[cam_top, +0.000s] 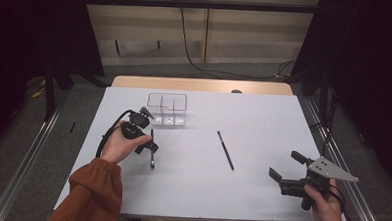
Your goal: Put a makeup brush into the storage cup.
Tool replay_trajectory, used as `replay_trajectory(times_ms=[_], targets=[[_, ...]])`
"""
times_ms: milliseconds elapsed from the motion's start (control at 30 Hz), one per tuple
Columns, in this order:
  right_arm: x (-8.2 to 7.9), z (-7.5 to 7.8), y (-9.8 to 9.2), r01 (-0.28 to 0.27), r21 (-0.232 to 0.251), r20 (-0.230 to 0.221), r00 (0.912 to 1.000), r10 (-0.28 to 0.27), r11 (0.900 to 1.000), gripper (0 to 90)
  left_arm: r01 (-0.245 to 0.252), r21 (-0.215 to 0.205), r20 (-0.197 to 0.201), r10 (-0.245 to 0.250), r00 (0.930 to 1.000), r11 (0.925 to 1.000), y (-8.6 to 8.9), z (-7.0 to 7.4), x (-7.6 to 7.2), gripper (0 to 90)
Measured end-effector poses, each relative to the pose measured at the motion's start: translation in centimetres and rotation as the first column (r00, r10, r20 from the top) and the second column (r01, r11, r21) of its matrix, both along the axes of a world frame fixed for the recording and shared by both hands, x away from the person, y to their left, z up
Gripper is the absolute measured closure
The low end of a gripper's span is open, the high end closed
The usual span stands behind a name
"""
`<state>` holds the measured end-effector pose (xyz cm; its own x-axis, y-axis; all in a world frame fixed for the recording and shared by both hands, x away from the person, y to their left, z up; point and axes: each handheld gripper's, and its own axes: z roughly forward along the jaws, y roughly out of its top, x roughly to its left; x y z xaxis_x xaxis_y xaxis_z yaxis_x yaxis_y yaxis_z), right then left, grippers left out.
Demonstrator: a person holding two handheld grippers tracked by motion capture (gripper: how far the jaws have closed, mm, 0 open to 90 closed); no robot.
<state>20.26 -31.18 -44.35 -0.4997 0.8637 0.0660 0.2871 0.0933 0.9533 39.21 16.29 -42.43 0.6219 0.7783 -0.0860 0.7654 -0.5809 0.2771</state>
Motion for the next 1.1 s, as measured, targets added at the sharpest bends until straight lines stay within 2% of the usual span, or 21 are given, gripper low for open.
replay_trajectory(times_ms=[133, 200, 233, 300, 400, 467, 600, 667, 833, 900, 967, 1000, 1033, 1100], targets=[[0.0, 0.0, 0.0, 0.001, -0.001, 0.000, 1.0000, -0.001, 1.000, 0.0, 0.000, 0.006, -0.007, 0.000, 1.0000, 1.0000, -0.2, -0.3, 0.1, 10.1], [0.0, 0.0, 0.0, -0.001, -0.004, -0.004, 1.0000, 0.001, 1.000, 0.0, 0.013, 0.037, -0.034, -0.012, 0.9993, 0.9992, -0.5, -0.7, 0.2, 9.1], [0.0, 0.0, 0.0, -0.001, -0.004, -0.004, 1.0000, 0.001, 1.000, 0.0, 0.013, 0.037, -0.034, -0.012, 0.9993, 0.9992, -0.5, -0.7, 0.2, 8.9], [0.0, 0.0, 0.0, -0.001, -0.004, -0.004, 1.0000, 0.001, 1.000, 0.0, 0.008, 0.056, -0.066, -0.005, 0.9978, 0.9984, -0.6, -1.2, 0.4, 8.4], [0.0, 0.0, 0.0, -0.001, -0.004, -0.005, 1.0000, 0.001, 1.000, 0.0, 0.003, 0.073, -0.080, 0.003, 0.9968, 0.9973, -0.7, -1.4, 0.5, 6.4], [0.0, -0.1, 0.0, -0.001, -0.004, -0.006, 1.0000, 0.001, 1.000, 0.0, 0.019, 0.098, -0.093, -0.010, 0.9956, 0.9950, -0.9, -1.7, 0.5, 5.3], [0.1, -0.1, 0.0, 0.001, -0.006, -0.009, 1.0000, -0.001, 1.000, 0.0, 0.007, 0.106, -0.099, 0.003, 0.9951, 0.9944, -1.1, -1.8, 0.6, 11.3], [0.1, -0.1, 0.0, -0.002, -0.008, -0.010, 1.0000, 0.002, 1.000, 0.0, 0.002, 0.105, -0.088, 0.007, 0.9961, 0.9945, -1.2, -1.9, 0.6, 13.7], [0.1, -0.1, 0.0, -0.003, -0.008, -0.010, 0.9999, 0.002, 1.000, 0.0, -0.015, 0.109, -0.103, 0.027, 0.9943, 0.9939, -1.7, -2.0, 0.6, 21.8], [0.1, -0.1, 0.0, -0.004, -0.008, -0.012, 0.9999, 0.004, 1.000, 0.0, -0.030, 0.120, -0.123, 0.045, 0.9914, 0.9923, -1.9, -2.3, 0.5, 26.0], [0.0, -0.1, 0.1, -0.006, -0.008, -0.013, 0.9999, 0.006, 1.000, 0.0, -0.047, 0.143, -0.110, 0.063, 0.9919, 0.9886, -2.2, -2.3, 0.4, 28.9], [0.0, -0.1, 0.1, -0.007, -0.008, -0.014, 0.9999, 0.006, 1.000, 0.0, -0.047, 0.143, -0.110, 0.063, 0.9919, 0.9886, -2.2, -2.3, 0.4, 30.3], [0.1, -0.1, 0.1, -0.007, -0.007, -0.014, 0.9999, 0.006, 1.000, 0.0, -0.043, 0.162, -0.101, 0.060, 0.9931, 0.9858, -2.4, -2.3, 0.3, 31.5], [0.1, -0.1, 0.1, -0.005, -0.007, -0.014, 0.9999, 0.005, 1.000, 0.0, -0.050, 0.165, -0.101, 0.067, 0.9926, 0.9851, -2.4, -2.3, 0.3, 33.2]])
